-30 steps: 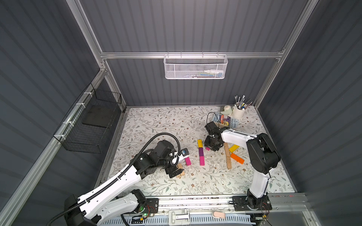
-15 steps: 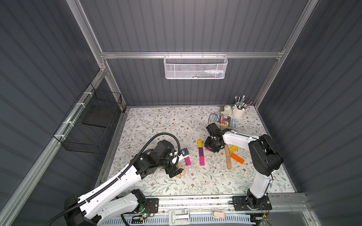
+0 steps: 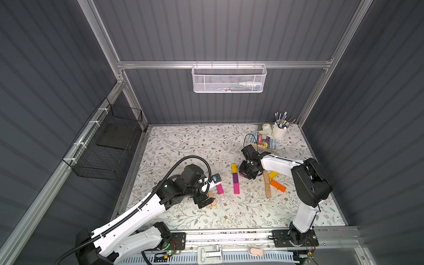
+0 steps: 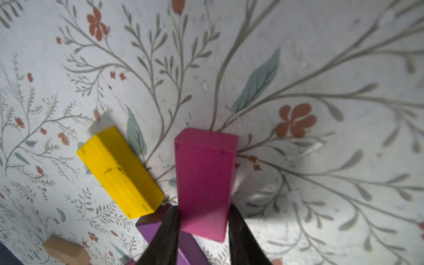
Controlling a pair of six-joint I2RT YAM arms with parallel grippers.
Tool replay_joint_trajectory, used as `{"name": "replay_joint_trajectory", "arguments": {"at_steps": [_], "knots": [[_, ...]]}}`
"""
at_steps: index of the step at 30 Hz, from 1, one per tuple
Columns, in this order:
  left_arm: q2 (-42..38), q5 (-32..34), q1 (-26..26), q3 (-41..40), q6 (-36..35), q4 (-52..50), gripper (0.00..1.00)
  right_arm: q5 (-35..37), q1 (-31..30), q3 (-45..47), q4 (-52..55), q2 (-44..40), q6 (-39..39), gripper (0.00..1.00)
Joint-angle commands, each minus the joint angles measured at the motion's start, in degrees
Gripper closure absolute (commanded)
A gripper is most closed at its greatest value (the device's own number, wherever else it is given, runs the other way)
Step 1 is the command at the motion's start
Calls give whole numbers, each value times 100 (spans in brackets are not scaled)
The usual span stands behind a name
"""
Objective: Assemble the letter k with building blocks
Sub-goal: Assemble the building block at the center of the board.
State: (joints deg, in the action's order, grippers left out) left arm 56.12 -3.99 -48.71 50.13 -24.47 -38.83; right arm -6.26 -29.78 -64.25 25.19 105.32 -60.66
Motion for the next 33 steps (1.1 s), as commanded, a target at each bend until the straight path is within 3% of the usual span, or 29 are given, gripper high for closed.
{"name": "replay_joint_trajectory", "arguments": {"at_steps": [1, 16, 23, 33], "knots": [[-29, 44, -11, -70, -80, -90, 0, -19, -54, 129, 136, -116, -77, 64], [4, 39, -14, -82, -69, -97, 0, -112, -90, 159, 36, -152, -126, 62], [10, 30, -7, -82, -67, -103, 0, -184, -98, 141, 39, -206, -112, 56], [-13, 42, -7, -86, -64, -94, 1, 187, 65, 315, 221, -495, 71, 53]]}}
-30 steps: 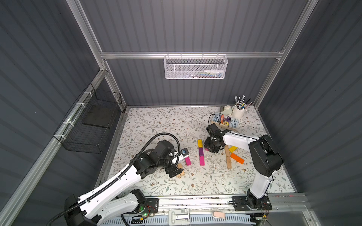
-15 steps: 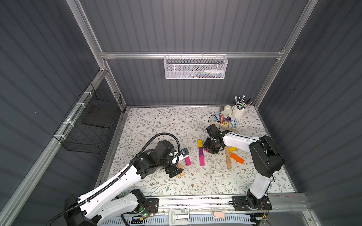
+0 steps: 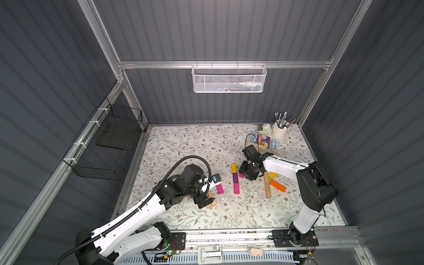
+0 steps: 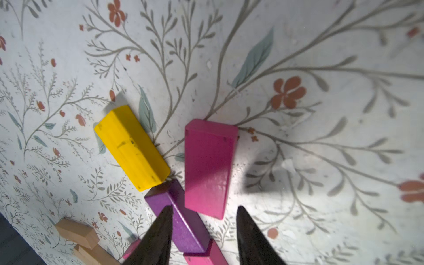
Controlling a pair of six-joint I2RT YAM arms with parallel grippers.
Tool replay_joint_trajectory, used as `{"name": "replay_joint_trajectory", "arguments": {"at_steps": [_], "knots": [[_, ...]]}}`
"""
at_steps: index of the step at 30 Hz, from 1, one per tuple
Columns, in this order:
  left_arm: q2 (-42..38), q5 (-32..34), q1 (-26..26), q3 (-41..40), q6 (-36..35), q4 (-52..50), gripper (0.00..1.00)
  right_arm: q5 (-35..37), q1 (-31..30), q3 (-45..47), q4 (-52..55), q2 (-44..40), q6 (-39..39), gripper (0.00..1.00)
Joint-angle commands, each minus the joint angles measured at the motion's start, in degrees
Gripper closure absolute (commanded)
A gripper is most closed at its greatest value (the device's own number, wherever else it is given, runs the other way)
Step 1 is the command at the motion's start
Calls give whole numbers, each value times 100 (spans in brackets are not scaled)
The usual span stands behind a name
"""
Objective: Assemble the letter k with building blocks
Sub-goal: Assemble the building block at the center of the board.
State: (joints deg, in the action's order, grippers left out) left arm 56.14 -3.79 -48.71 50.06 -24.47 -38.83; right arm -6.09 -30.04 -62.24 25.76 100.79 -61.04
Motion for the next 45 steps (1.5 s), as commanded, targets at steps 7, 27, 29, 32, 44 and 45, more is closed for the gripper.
{"name": "replay_joint_trajectory", "arguments": {"at_steps": [7, 27, 29, 32, 44, 45], "knots": [[2, 17, -16, -78, -53, -90, 0, -46, 162, 82, -100, 136, 154, 58], [16, 28, -16, -85, -67, -92, 0, -342, 165, 117, -395, 252, -53, 62], [20, 28, -15, -88, -76, -90, 0, -373, 171, 130, -508, 264, -75, 62], [16, 28, -7, -84, -72, -99, 1, -402, 168, 133, -532, 269, -105, 62], [20, 35, -10, -89, -52, -90, 0, -455, 172, 159, -546, 233, -124, 62], [36, 52, -12, -85, -31, -85, 0, -439, 165, 160, -529, 202, -118, 62]]}}
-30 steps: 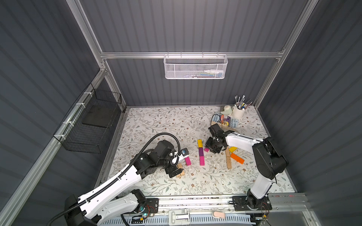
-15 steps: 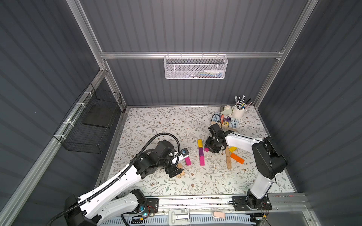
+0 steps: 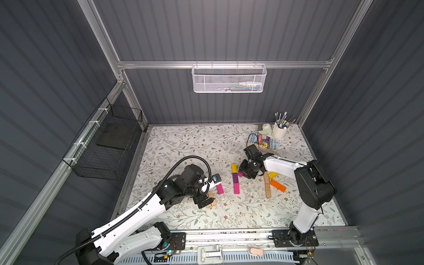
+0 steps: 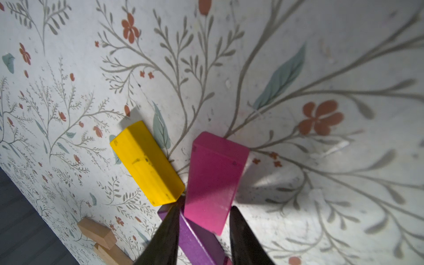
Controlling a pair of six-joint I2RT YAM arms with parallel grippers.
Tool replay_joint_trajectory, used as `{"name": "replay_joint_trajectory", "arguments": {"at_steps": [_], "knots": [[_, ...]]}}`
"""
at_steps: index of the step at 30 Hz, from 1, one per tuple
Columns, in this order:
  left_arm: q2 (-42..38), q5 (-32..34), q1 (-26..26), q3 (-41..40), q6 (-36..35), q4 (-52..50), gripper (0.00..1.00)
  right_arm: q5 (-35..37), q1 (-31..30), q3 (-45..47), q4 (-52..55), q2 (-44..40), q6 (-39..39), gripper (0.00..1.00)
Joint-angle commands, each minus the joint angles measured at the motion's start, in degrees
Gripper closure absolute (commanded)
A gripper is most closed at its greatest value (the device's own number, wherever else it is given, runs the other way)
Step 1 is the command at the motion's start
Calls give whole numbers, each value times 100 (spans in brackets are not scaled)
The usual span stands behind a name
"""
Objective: Assemble the letter k with building blocks
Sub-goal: Assemble the building block at the center of the board, then pick up the building block from the center of the board.
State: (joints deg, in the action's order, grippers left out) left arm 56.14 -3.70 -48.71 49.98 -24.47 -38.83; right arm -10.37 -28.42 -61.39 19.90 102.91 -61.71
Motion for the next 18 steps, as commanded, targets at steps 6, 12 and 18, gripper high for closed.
{"name": "replay_joint_trajectory", "arguments": {"at_steps": [6, 12, 18], "knots": [[107, 776, 13, -25, 647, 78, 0, 430, -93, 138, 371, -676, 451, 59], [97, 1157, 617, 6, 1397, 364, 1, 1376, -939, -39, 781, -1557, 1803, 55], [251, 1690, 994, 208, 2092, 164, 6, 1623, -2017, -417, 1005, -1542, 2753, 53]]}}
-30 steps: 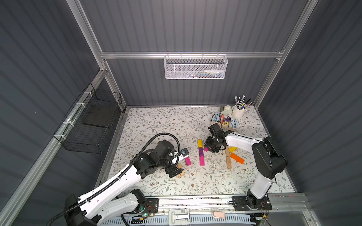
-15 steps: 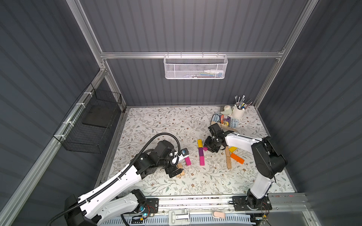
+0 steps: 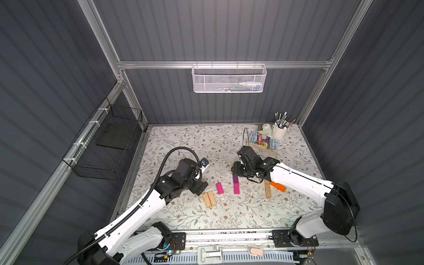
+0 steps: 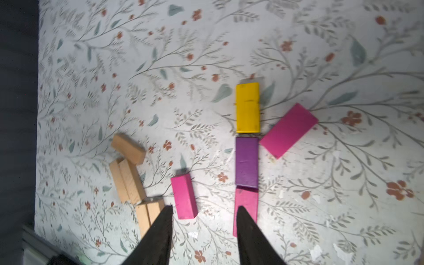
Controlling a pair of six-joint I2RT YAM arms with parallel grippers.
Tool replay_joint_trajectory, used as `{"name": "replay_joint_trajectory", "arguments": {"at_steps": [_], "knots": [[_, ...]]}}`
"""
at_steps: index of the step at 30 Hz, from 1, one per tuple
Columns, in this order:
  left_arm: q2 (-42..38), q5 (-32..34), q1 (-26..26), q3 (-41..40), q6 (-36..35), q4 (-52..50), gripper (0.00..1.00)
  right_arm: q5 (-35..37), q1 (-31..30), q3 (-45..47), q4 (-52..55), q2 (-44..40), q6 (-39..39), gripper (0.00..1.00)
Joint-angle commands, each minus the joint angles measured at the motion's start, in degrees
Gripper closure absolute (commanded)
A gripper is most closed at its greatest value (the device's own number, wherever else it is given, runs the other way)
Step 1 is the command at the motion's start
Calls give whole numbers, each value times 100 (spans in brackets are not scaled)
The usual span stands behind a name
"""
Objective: Assemble the letter k with building blocks
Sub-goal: Pick up the building block from the center of the board.
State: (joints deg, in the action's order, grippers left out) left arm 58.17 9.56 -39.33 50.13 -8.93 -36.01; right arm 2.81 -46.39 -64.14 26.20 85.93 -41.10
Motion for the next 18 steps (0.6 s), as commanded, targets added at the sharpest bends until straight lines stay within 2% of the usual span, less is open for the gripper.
{"name": "replay_joint_trajectory", "arguments": {"at_steps": [1, 6, 9, 14, 18], "knots": [[33, 463, 81, 259, 694, -214, 7, 255, -346, -218, 411, 269, 770, 52], [-351, 616, 156, 411, 1333, -872, 12, 348, -801, -700, 643, 1060, 928, 50], [-696, 488, 154, 408, 1580, -1140, 13, 318, -908, -912, 610, 1469, 938, 50], [-1196, 289, 154, 413, 1692, -1180, 13, 321, -1009, -1230, 601, 2020, 983, 50], [-1268, 178, 159, 443, 1628, -1193, 12, 317, -1027, -1313, 542, 2343, 911, 50]]}}
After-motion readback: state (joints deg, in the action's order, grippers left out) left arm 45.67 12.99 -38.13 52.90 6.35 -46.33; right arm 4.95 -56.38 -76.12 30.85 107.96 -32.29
